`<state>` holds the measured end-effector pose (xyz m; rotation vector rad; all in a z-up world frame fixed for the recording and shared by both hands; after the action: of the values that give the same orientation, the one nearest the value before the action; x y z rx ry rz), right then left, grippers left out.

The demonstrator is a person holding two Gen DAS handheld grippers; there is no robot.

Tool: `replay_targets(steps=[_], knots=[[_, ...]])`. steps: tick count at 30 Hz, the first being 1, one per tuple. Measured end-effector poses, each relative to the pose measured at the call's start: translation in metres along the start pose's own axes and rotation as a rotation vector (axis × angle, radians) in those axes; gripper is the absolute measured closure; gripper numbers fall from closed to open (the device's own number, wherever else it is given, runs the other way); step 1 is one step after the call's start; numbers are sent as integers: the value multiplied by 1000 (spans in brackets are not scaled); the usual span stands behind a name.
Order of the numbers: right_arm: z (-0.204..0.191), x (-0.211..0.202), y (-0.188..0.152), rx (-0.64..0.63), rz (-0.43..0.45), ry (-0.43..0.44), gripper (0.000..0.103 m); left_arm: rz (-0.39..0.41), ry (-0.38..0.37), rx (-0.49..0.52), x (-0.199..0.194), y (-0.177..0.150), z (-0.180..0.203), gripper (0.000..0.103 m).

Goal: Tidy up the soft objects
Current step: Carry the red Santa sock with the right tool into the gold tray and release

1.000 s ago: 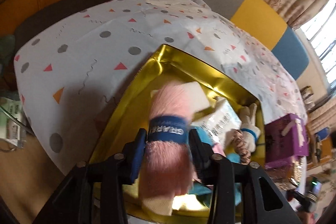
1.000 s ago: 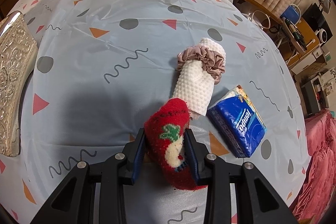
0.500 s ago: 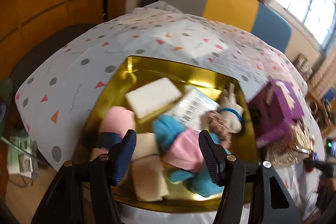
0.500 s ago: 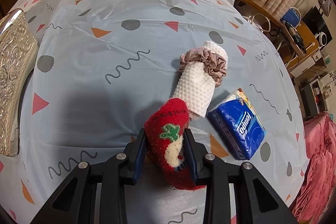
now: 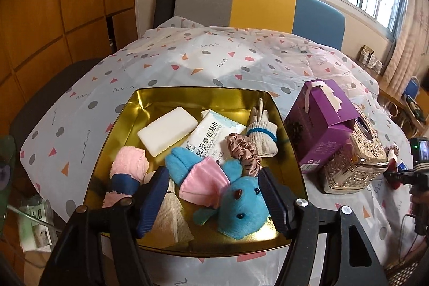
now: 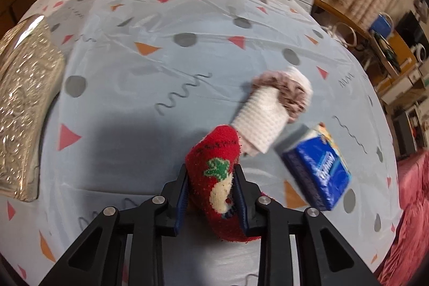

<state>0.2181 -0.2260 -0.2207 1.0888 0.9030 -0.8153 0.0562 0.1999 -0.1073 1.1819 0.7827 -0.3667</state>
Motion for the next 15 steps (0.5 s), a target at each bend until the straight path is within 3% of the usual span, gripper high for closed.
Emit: replay_targets(steps=[9,15], knots=[[-5,-1,7,32,8,86,75,2,-15,54,-5,-8,9,33],[-16,-12,21,54,62,132,80,-4,-27,84,-6,-13,15,33]])
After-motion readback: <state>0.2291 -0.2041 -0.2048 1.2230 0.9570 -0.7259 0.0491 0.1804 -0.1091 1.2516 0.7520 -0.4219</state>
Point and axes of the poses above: each gripper's, at about its wrist camera, not at the fingertips, and x roughly the way its jaws point, z to its right, y to its top, the point moved 3 cm from there along x, roughly the way its jaws point, and after that the axes turned 8 degrees about -x, right-handed, at the moved point
